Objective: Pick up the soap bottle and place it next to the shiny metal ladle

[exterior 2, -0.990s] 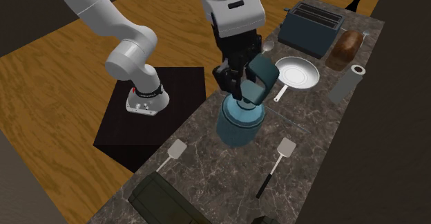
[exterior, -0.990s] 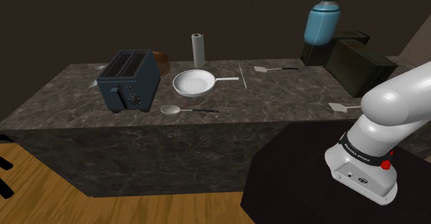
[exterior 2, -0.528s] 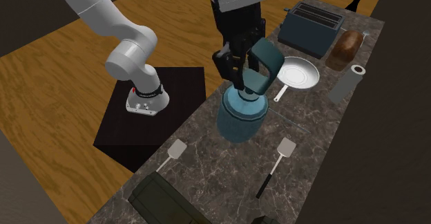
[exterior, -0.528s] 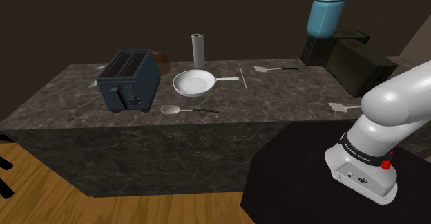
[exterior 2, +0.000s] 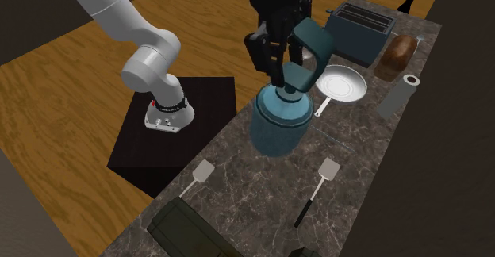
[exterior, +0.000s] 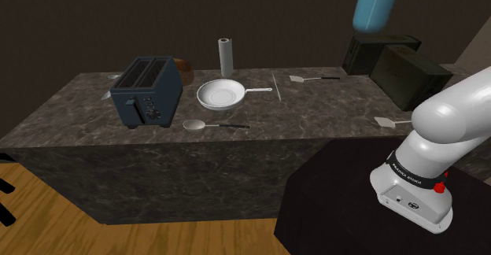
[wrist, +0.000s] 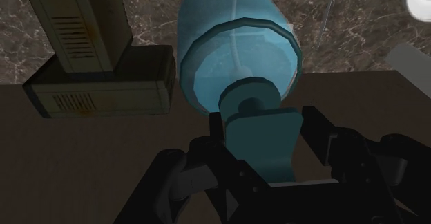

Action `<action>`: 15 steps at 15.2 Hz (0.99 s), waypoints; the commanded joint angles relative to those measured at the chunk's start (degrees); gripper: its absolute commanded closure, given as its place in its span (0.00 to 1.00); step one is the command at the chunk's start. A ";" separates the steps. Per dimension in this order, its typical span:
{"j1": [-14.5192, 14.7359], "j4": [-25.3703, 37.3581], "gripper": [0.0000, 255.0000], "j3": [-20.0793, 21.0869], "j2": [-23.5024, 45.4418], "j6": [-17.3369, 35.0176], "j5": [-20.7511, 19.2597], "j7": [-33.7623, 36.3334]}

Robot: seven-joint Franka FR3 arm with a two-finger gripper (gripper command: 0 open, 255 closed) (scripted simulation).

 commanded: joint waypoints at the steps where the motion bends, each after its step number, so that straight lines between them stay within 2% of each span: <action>1: 0.06 2.49 1.00 -0.13 0.82 -1.62 0.21 -0.31; 8: 0.29 10.49 1.00 -0.40 3.70 -6.78 0.91 -0.99; 15: 2.28 3.94 1.00 7.78 -3.24 -8.10 -0.40 9.06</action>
